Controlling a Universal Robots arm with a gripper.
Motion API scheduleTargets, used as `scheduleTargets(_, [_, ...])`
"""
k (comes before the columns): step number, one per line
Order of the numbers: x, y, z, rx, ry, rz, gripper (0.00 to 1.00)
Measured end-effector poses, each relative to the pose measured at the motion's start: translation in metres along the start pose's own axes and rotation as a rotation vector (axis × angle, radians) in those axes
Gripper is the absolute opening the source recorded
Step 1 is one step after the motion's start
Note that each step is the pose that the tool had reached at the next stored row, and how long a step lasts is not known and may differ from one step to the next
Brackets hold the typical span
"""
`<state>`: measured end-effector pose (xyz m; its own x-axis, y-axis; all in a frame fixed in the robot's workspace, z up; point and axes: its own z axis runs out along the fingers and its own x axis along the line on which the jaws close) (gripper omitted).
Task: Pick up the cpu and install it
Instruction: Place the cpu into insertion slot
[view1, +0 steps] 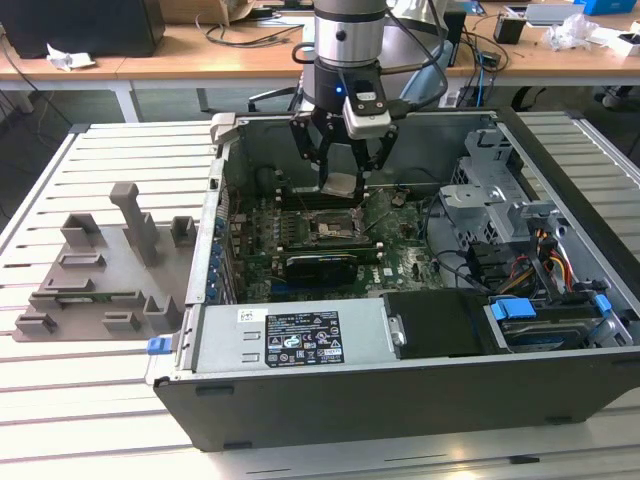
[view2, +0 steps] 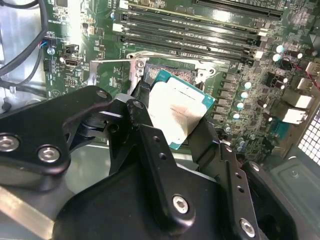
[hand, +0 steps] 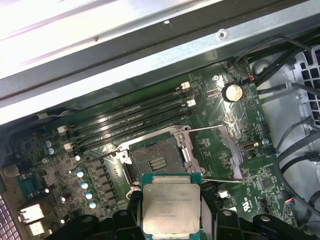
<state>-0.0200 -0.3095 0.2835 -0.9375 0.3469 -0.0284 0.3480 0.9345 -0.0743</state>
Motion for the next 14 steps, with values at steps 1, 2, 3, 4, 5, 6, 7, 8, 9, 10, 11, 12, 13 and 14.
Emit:
scheduleTargets(1, [0.0, 0.0, 0.0, 0.0005, 0.0003, 0.006, 0.55])
scheduleTargets(2, [0.0, 0.0, 0.0, 0.0007, 0.0005, 0.01, 0.55])
scheduleTargets(3, [0.0, 0.0, 0.0, 0.0013, 0.0008, 0.016, 0.55])
scheduleTargets(4, [0.0, 0.0, 0.0001, 0.002, 0.0014, 0.025, 0.55])
scheduleTargets(5, [0.0, 0.0, 0.0001, 0.0026, 0.0017, 0.031, 0.55])
scheduleTargets(6, [0.0, 0.0, 0.0001, 0.0032, 0.0018, 0.036, 0.55])
scheduleTargets(7, [0.0, 0.0, 0.0001, 0.0042, 0.0021, 0.043, 0.55])
scheduleTargets(8, [0.0, 0.0, 0.0001, 0.0047, 0.0022, 0.048, 0.55])
scheduleTargets(9, [0.0, 0.0, 0.0001, 0.0052, 0.0024, 0.051, 0.55])
scheduleTargets(10, [0.0, 0.0, 0.0001, 0.0059, 0.0026, 0.056, 0.55])
scheduleTargets(11, [0.0, 0.0, 0.0001, 0.0069, 0.003, 0.065, 0.55])
scheduleTargets(12, [0.0, 0.0, 0.0001, 0.0076, 0.0032, 0.072, 0.55])
scheduleTargets(13, [0.0, 0.0, 0.0001, 0.008, 0.0034, 0.075, 0.55])
scheduleTargets(14, [0.0, 0.0, 0.0001, 0.0088, 0.0036, 0.081, 0.55])
